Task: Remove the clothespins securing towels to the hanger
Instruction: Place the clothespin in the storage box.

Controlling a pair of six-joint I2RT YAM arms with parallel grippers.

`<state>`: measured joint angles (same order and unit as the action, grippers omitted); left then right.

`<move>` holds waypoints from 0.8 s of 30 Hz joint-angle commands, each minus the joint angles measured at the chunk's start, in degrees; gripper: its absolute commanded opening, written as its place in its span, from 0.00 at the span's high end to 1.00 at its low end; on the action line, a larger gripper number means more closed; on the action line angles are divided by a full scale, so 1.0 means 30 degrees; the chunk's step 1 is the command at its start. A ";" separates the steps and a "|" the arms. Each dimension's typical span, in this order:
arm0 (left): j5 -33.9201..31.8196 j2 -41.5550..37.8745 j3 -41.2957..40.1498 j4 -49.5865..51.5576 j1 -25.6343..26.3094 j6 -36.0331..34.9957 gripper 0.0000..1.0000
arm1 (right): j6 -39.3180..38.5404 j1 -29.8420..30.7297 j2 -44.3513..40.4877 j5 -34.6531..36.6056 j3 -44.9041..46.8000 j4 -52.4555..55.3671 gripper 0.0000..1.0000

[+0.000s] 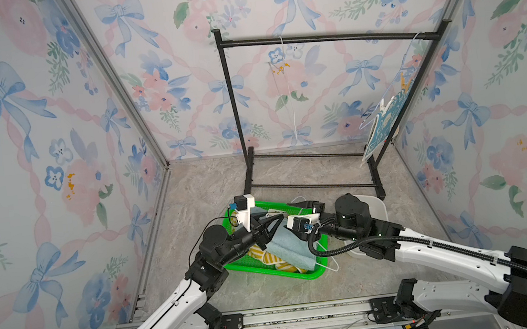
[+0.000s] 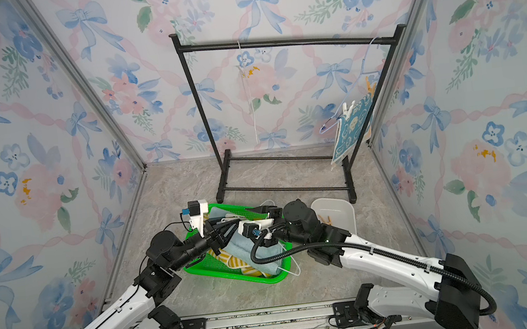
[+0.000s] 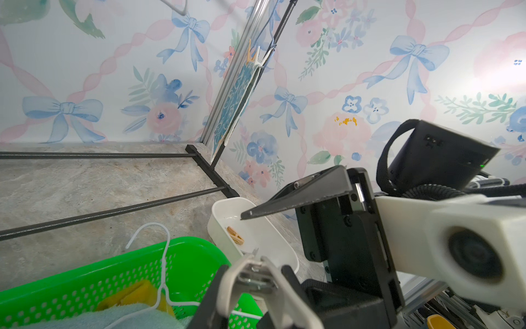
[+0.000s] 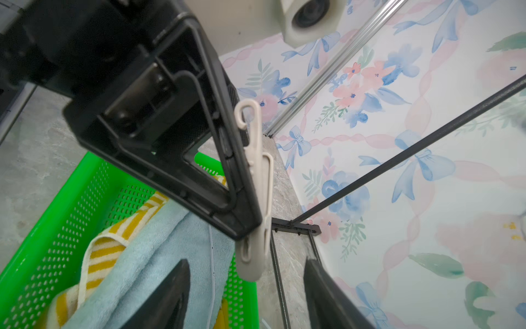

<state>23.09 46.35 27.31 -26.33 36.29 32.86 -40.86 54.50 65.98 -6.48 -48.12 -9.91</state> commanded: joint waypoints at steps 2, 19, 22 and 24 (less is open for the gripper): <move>0.0389 0.0193 0.0265 -0.0512 -0.0115 0.0168 0.71 | 0.0232 0.0261 0.0311 -0.0033 -0.0807 -0.1162 0.44; 0.0422 0.0519 0.0433 -0.0526 -0.0086 0.0329 0.71 | 0.0231 0.0349 0.0763 0.0520 -0.1040 -0.0959 0.72; 0.0404 0.0490 0.0451 -0.0512 -0.0086 0.0372 0.72 | 0.0212 0.0349 0.0822 0.0520 -0.1072 -0.0805 0.76; 0.0416 0.0518 0.0447 -0.0512 -0.0057 0.0366 0.71 | 0.0218 0.0378 0.0830 0.0576 -0.1123 -0.0769 0.79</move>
<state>23.38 47.83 27.33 -26.89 36.29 33.32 -40.73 54.92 68.03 -5.56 -49.08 -11.70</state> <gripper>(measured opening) 0.286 0.222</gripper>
